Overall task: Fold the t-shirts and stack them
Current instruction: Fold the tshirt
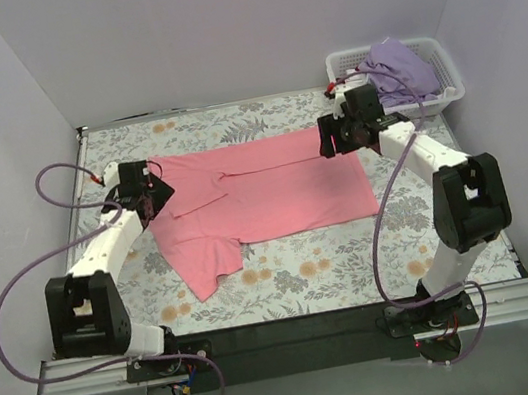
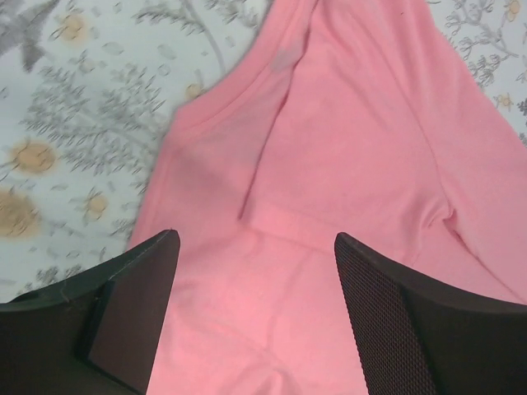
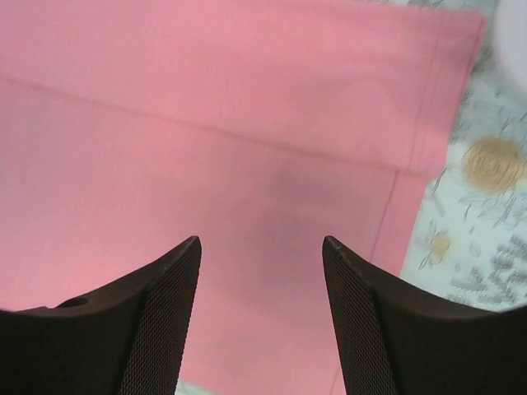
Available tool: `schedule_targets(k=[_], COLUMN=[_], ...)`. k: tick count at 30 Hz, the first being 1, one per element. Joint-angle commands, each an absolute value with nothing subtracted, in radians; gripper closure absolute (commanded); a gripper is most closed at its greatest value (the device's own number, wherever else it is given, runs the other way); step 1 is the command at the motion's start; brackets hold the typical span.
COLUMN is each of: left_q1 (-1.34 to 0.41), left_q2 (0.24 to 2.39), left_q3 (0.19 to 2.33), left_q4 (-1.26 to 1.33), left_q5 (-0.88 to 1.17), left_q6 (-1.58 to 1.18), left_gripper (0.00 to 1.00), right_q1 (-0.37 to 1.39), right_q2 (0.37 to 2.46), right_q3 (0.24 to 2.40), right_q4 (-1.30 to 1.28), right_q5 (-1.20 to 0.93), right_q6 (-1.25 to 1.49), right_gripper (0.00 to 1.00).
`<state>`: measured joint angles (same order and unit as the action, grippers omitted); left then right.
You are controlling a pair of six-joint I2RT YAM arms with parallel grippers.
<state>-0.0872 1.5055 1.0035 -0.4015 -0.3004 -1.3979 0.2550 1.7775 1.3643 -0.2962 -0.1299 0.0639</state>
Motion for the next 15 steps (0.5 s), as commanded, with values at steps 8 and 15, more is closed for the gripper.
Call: schedule_targets(k=[8, 15], left_q1=[-0.083, -0.083], left_q2=[1.238, 1.270], left_q3=[0.690, 0.692], left_q4=[-0.500, -0.476], left_q5=[-0.374, -0.385], left_q6=[-1.434, -1.417], left_gripper=[0.33, 0.42], right_q1=[0.491, 0.515], right_q2=[1.482, 1.365], right_q3=[0.872, 0.733], right_q4=[-0.224, -0.207], right_q5=[-0.104, -0.089], right_q6=[0.104, 0.121], right_gripper=[0.33, 0.34])
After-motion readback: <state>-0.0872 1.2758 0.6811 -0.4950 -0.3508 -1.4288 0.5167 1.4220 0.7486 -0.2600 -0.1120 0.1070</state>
